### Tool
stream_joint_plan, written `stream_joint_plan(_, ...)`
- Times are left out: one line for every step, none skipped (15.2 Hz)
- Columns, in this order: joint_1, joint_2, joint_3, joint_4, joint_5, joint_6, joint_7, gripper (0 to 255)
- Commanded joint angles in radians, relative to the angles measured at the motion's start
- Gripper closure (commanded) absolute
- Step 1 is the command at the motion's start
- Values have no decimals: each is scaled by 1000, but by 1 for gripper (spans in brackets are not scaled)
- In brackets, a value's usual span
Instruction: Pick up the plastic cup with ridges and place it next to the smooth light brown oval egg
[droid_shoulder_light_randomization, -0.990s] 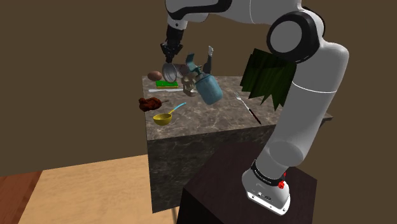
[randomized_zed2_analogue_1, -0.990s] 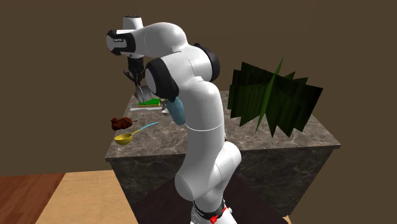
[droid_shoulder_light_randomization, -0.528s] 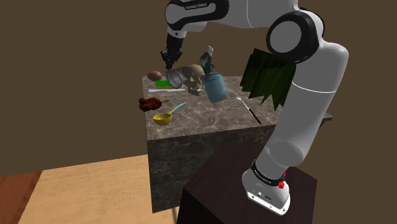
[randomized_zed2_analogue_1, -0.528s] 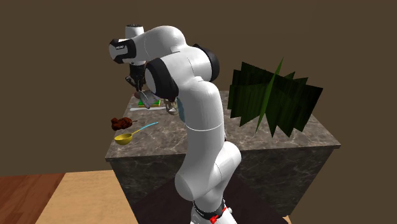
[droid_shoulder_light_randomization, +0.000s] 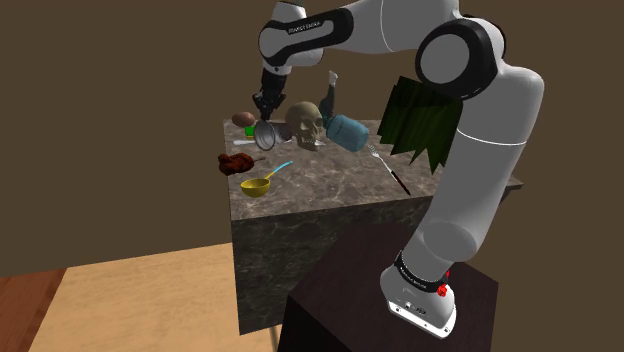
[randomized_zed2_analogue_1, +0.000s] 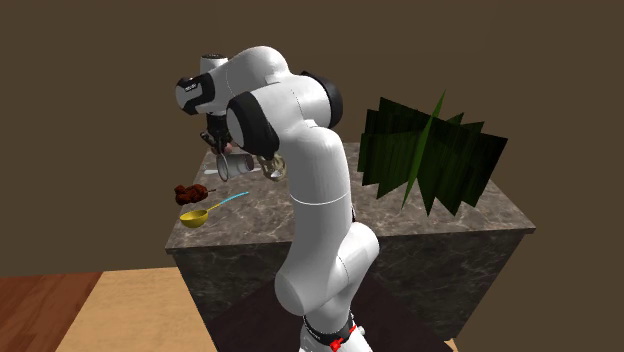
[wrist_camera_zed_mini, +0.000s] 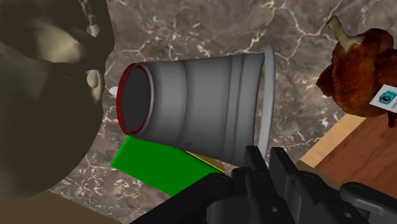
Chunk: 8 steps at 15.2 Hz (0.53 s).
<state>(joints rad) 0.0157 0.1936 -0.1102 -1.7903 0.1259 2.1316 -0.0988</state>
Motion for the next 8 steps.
stream_joint_plan(0, 11, 1, -12, 3, 24, -4, 255)
stream_joint_plan(0, 15, 1, -22, 5, 37, -5, 255)
stream_joint_plan(0, 15, 1, -22, 4, 38, -5, 255)
stream_joint_plan(0, 15, 1, -22, 5, 37, -5, 255)
stream_joint_plan(0, 15, 1, -22, 5, 37, -5, 255)
stream_joint_plan(0, 15, 1, -22, 5, 37, -5, 255)
stream_joint_plan(0, 15, 1, -22, 5, 37, -5, 255)
stream_joint_plan(0, 15, 1, -22, 5, 37, -5, 255)
